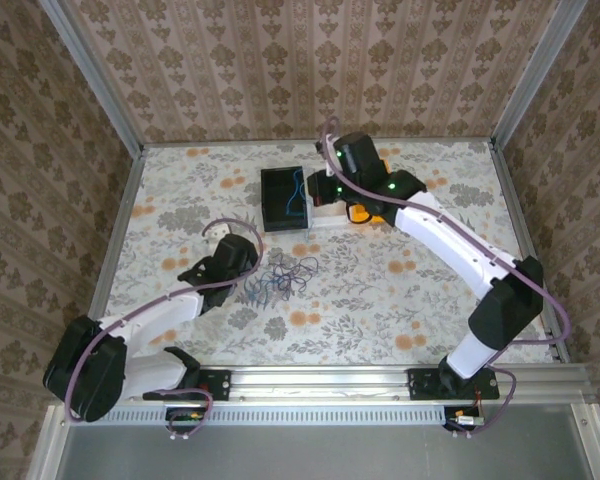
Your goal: Untangle the cables
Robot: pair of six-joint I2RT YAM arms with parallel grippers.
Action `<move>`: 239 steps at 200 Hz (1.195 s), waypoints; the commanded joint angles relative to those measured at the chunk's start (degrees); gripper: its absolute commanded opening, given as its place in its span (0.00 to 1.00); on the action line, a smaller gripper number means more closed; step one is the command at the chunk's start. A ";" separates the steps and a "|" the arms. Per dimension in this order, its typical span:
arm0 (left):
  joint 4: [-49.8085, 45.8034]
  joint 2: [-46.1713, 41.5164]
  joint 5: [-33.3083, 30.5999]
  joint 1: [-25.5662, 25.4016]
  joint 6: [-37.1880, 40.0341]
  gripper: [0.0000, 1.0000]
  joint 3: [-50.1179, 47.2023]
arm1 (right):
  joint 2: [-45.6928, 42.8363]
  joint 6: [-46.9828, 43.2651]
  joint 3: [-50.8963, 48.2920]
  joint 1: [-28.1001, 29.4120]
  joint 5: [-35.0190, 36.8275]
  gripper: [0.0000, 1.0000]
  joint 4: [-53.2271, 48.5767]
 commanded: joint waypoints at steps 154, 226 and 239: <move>2.05 8.59 0.62 -4.53 -3.20 0.77 2.07 | 17.85 -2.01 24.13 -9.89 3.65 0.00 -4.08; 2.07 9.43 0.59 -4.49 -2.94 0.77 2.42 | 25.58 -2.44 23.09 -9.89 5.19 0.00 -8.20; 2.22 9.76 0.82 -4.39 -2.85 0.77 2.59 | 26.80 -1.77 22.80 -9.89 5.06 0.00 -8.28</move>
